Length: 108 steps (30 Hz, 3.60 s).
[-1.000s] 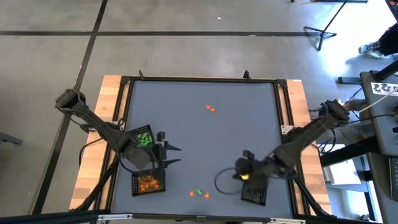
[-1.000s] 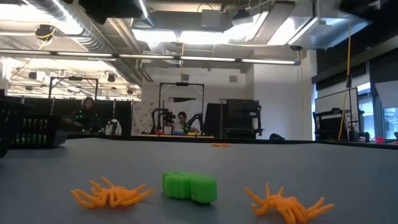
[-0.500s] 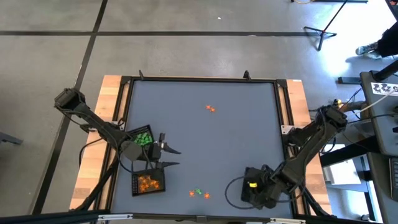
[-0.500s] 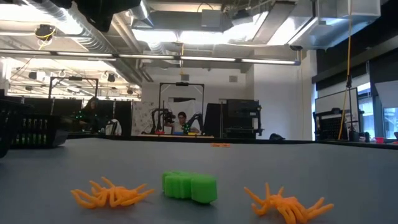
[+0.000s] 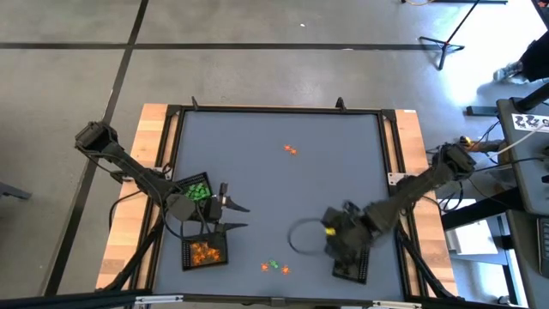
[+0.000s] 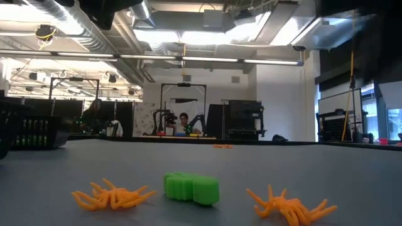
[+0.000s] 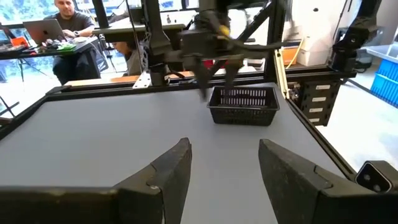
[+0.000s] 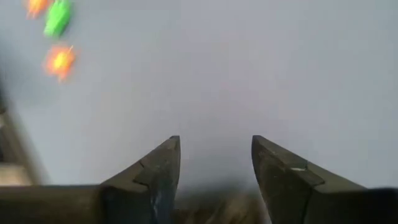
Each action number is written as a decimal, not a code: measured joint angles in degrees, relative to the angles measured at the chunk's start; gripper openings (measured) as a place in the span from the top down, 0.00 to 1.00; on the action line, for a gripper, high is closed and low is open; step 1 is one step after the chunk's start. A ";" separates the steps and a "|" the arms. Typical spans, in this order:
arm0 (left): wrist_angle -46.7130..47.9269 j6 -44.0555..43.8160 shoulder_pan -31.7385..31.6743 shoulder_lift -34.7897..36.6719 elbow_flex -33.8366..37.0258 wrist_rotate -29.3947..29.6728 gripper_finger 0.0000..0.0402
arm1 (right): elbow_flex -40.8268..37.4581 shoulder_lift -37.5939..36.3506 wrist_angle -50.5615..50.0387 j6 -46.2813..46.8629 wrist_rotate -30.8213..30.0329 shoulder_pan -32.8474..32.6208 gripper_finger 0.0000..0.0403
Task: Sort Halloween decoration
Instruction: Put the orange spider toy into the bottom left black bin
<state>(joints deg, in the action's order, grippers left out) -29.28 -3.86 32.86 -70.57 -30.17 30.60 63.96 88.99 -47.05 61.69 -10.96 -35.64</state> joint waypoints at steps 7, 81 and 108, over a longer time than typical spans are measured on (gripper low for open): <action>0.04 -0.02 0.18 0.00 0.00 0.23 0.56 | 0.00 0.00 0.66 -20.89 -8.84 18.19 0.55; 21.29 -28.53 7.58 6.36 0.00 17.08 0.56 | 25.29 22.81 37.68 -53.46 -5.63 21.33 1.00; 19.23 -30.50 3.04 2.95 0.02 13.88 0.56 | 25.33 25.82 47.04 -56.41 -7.40 19.52 0.99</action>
<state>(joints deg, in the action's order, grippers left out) -10.04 -34.36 35.90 -67.61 -30.15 44.49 89.30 114.81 -0.02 5.28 -18.37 -16.12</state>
